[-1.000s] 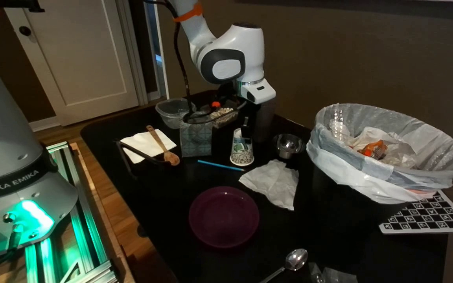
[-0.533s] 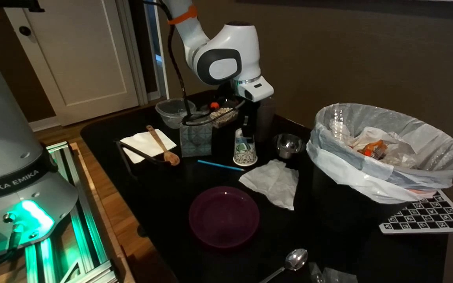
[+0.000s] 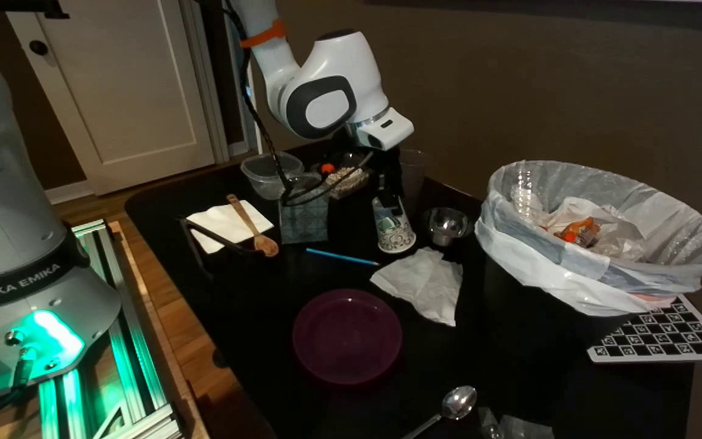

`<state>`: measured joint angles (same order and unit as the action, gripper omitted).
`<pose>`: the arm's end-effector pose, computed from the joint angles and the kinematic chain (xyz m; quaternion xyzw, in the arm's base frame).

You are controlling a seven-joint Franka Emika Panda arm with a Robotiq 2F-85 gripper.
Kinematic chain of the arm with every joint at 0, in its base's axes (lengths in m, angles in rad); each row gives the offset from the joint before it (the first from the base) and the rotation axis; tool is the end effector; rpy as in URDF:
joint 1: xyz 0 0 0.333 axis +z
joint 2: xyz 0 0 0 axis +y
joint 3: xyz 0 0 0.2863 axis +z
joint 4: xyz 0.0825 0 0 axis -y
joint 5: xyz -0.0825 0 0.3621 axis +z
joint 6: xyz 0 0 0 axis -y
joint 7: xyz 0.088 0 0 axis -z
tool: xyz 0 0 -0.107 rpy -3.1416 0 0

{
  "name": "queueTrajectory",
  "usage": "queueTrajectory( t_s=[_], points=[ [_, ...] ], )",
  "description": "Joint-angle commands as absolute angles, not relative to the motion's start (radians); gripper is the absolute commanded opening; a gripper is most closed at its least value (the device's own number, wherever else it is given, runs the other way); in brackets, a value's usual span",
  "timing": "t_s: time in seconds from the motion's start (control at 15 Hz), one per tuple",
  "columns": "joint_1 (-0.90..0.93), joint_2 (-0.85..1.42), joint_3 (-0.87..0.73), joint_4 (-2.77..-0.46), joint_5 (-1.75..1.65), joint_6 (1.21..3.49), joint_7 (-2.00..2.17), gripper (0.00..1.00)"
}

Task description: Set the cup straight

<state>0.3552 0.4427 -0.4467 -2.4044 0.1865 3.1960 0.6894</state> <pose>0.5021 -0.0718 0.1881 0.8808 -0.4224 0.2138 0.0116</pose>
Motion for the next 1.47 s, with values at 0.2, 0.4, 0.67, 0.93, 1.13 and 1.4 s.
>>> queueTrajectory(
  t_s=[0.2,0.4,0.67,0.93,1.13,1.4],
  points=[
    [0.579,0.528,-0.583,-2.492,0.241,3.433,0.707,0.31],
    [0.603,0.561,-0.57,-2.508,0.272,3.496,0.712,0.31],
    [0.544,0.596,-0.439,-2.498,0.503,3.58,0.525,0.31],
    [0.481,0.575,-0.329,-2.499,0.6,3.597,0.411,0.59],
    [0.536,0.549,-0.401,-2.518,0.539,3.546,0.469,0.87],
    [0.543,0.519,-0.434,-2.522,0.545,3.471,0.451,1.0]
  ],
)
